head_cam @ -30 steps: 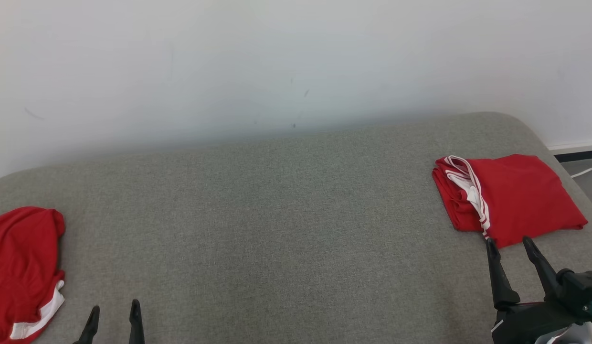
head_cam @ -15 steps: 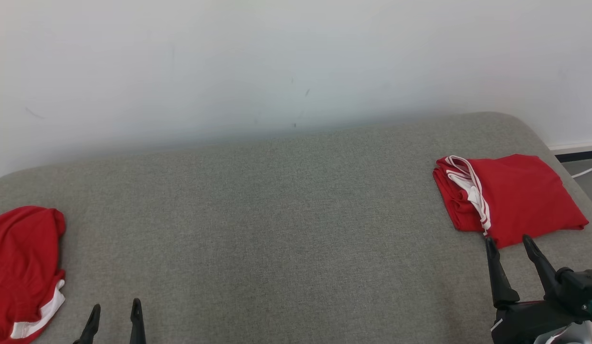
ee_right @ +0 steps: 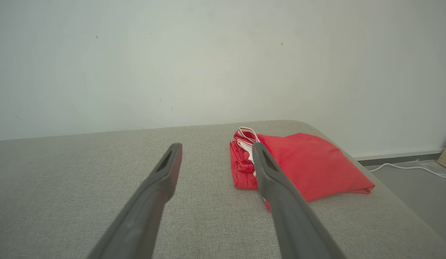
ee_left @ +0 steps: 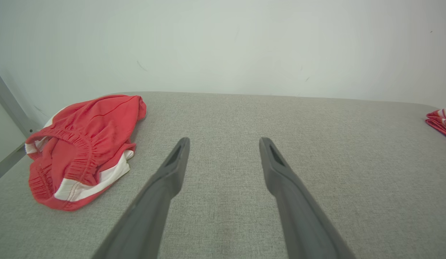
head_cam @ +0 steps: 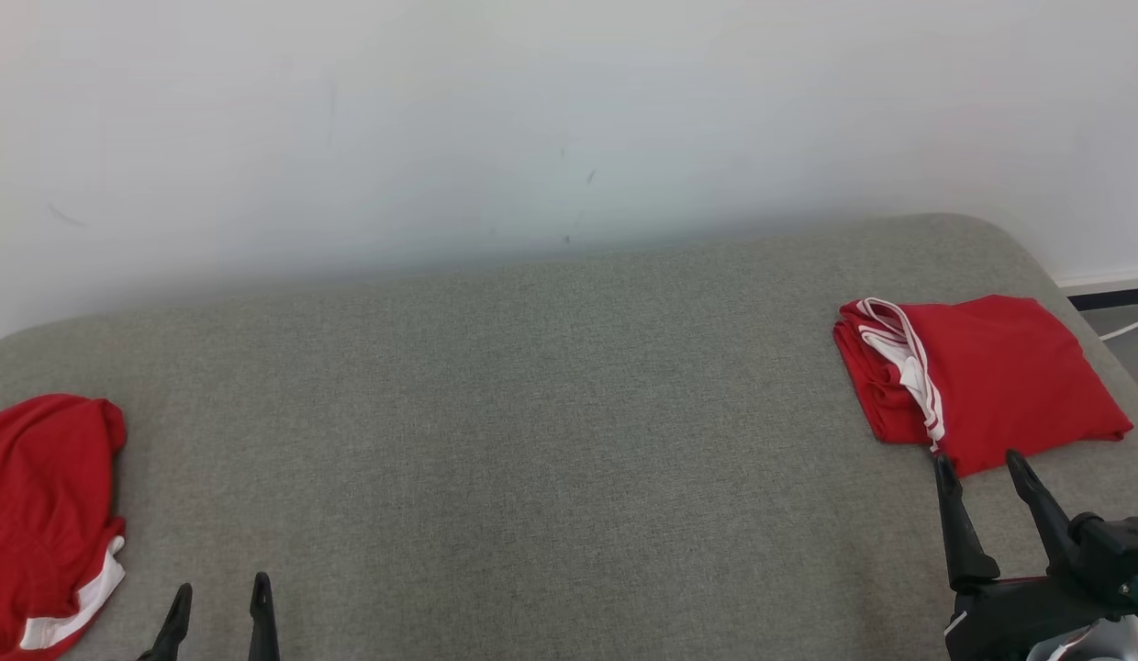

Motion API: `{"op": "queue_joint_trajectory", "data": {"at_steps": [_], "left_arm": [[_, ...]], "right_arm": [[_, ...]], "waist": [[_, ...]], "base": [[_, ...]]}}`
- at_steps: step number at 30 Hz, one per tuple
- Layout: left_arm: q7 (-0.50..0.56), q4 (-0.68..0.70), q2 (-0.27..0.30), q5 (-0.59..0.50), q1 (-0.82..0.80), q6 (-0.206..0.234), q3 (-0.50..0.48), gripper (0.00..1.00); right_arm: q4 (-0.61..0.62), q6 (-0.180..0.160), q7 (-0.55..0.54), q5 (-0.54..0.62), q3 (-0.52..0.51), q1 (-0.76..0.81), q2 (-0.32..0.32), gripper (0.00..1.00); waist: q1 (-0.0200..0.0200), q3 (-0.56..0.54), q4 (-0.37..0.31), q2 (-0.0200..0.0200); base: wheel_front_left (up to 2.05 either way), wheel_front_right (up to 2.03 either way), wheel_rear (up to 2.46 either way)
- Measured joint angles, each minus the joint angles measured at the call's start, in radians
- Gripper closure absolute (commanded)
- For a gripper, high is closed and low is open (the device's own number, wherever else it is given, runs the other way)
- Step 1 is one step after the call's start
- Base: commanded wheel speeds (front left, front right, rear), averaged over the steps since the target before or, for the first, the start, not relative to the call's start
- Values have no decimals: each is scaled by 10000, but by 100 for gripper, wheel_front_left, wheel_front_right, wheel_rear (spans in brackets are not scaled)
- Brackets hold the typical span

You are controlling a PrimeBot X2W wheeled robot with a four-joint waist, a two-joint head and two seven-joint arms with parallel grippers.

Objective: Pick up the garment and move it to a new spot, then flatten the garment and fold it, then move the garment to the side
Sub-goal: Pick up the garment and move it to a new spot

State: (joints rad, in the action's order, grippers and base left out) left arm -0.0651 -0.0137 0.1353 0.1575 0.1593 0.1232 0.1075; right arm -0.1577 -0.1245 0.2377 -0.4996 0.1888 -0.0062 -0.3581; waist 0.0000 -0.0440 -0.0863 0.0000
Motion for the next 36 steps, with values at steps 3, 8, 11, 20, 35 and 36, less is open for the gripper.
{"op": "queue_joint_trajectory", "data": {"at_steps": [3, 8, 11, 20, 35, 36], "left_arm": [[2, 4, -2, 0, 0, 0, -8, 0], [29, 15, -2, -2, 0, 0, -23, 0], [29, 23, -2, -2, 0, 0, -36, 0], [42, 27, 0, -2, 0, 0, -65, 0], [134, -12, 8, -4, -60, -4, 17, 0], [151, -19, 13, -4, -65, -4, 17, 0]], "right_arm": [[12, 0, 0, 2, -10, 2, 0, 0], [23, 0, -6, 2, -6, 3, 2, 0], [36, 0, -12, 0, -8, 3, 38, 0], [84, 4, -67, -2, 0, 4, 54, 0], [165, 12, -86, -107, -174, 258, 44, 0], [171, 12, -84, -105, -174, 280, 48, 0]], "waist": [[0, 5, 11, 0], [0, 12, 33, 0], [0, 14, 42, 0], [0, 20, 62, 0], [0, 58, 636, 0], [0, 58, 704, 0]], "base": [[0, 0, 0], [0, 0, 0], [0, 0, 0], [0, 0, 0], [0, 0, 0], [0, 0, 0]]}}
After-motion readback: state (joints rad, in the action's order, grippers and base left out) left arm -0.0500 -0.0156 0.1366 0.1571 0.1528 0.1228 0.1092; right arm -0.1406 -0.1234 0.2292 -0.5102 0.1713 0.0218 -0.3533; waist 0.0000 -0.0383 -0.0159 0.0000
